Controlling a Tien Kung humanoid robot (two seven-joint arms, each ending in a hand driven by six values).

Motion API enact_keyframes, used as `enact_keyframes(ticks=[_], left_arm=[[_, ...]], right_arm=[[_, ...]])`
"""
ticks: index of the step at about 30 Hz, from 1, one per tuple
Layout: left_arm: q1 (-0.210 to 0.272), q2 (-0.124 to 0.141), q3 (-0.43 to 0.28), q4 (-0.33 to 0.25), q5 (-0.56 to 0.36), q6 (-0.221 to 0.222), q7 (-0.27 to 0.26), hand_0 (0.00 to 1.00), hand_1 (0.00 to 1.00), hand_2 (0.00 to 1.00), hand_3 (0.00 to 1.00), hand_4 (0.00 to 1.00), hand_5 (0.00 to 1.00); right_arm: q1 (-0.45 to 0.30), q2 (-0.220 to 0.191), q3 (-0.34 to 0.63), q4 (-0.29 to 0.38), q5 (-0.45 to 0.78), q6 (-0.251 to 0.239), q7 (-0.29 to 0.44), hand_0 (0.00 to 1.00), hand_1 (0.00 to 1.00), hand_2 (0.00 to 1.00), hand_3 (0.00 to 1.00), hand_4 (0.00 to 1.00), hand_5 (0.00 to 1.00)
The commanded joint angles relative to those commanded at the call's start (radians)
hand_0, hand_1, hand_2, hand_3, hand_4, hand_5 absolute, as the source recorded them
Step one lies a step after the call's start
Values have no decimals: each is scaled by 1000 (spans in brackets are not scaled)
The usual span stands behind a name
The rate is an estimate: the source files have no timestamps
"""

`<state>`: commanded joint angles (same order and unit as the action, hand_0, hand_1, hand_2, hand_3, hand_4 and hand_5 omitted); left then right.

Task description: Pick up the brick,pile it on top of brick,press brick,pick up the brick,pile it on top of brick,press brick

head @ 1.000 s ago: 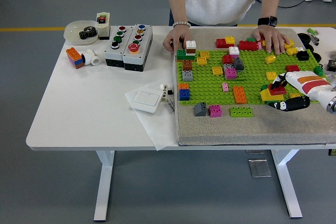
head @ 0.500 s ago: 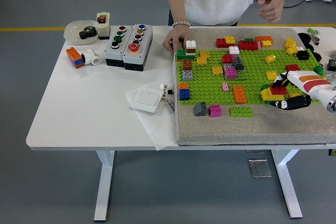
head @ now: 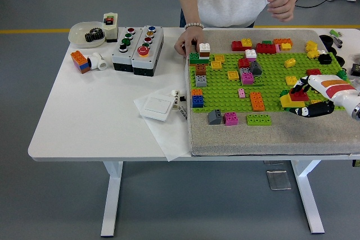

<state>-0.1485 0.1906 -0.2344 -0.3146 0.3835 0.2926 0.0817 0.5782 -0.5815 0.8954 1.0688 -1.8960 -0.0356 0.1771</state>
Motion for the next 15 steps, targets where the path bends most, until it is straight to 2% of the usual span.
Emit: enact_keyframes(ticks=[8,15], left_arm=[[3,0,-3,2,5,-1,2,795,797,814,639,659,654],[8,0,-7,2,10,-1,4,794,796,814,639,659,653]], right_arm=[[-8,-16,39,54,-5,-1,-4,617,598,631,593,887,408],[-41,-22,87,115,4,-55,-2,624,604,636,598,888,411]])
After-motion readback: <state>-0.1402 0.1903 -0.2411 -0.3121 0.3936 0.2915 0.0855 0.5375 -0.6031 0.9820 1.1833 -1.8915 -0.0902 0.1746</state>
